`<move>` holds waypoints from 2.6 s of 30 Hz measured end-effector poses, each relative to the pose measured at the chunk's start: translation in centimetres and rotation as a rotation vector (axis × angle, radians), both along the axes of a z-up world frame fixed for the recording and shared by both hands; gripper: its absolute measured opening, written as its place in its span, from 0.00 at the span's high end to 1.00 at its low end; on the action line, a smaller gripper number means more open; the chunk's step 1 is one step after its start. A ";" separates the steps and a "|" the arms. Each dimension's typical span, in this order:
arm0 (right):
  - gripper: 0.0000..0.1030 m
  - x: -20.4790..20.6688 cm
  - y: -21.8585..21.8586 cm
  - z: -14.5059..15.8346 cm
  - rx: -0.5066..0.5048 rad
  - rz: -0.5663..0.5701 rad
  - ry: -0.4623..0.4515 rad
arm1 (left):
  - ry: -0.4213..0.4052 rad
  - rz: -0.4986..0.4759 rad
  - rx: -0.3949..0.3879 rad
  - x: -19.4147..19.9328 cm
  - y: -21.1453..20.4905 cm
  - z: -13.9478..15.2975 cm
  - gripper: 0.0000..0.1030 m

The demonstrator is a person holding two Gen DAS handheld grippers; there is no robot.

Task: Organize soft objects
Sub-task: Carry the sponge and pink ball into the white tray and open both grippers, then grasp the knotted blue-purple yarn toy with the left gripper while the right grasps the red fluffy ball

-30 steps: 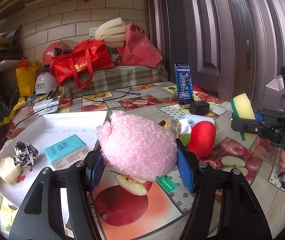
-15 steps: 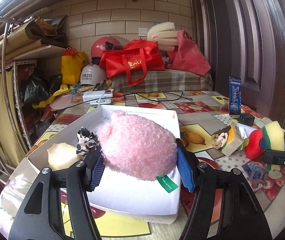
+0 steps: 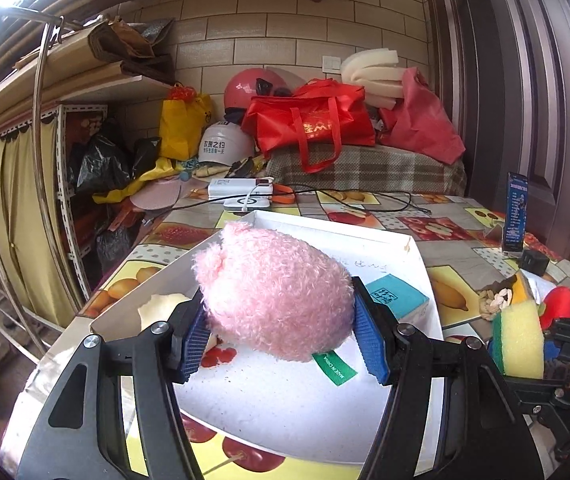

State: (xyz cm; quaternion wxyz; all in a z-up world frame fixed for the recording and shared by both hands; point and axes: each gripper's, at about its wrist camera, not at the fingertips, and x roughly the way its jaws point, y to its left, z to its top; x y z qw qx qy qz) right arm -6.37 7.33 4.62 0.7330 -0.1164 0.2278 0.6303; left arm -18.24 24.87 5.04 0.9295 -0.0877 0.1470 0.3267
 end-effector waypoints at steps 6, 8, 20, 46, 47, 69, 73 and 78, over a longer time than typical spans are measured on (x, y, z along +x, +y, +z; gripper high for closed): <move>0.59 0.7 4.7 -0.8 -0.064 -0.008 0.049 | -0.035 0.048 -0.047 -0.4 3.2 -0.1 0.38; 0.60 1.1 6.1 -1.1 -0.093 -0.015 0.052 | -0.031 0.046 -0.047 -0.1 3.8 -0.1 0.38; 0.60 5.5 10.5 -1.2 -0.129 -0.180 0.079 | 0.009 0.052 -0.108 2.0 6.4 -0.4 0.36; 0.00 7.4 2.8 2.1 0.095 -0.041 0.590 | -0.079 0.143 0.030 -0.1 2.3 0.5 0.00; 0.00 7.9 2.0 2.5 0.114 -0.025 0.647 | -0.081 0.132 0.030 -0.1 1.9 0.4 0.00; 0.05 15.3 -16.9 -0.7 -0.168 -0.308 0.092 | 0.211 -0.759 -0.057 10.1 -17.4 -0.3 0.00; 0.05 14.8 -14.7 -0.6 -0.139 -0.244 0.095 | 0.350 -0.796 -0.080 12.7 -19.7 -1.7 0.02; 0.05 13.6 -11.2 -0.8 -0.161 -0.182 0.055 | 0.486 -0.789 -0.110 14.4 -20.5 -3.6 0.19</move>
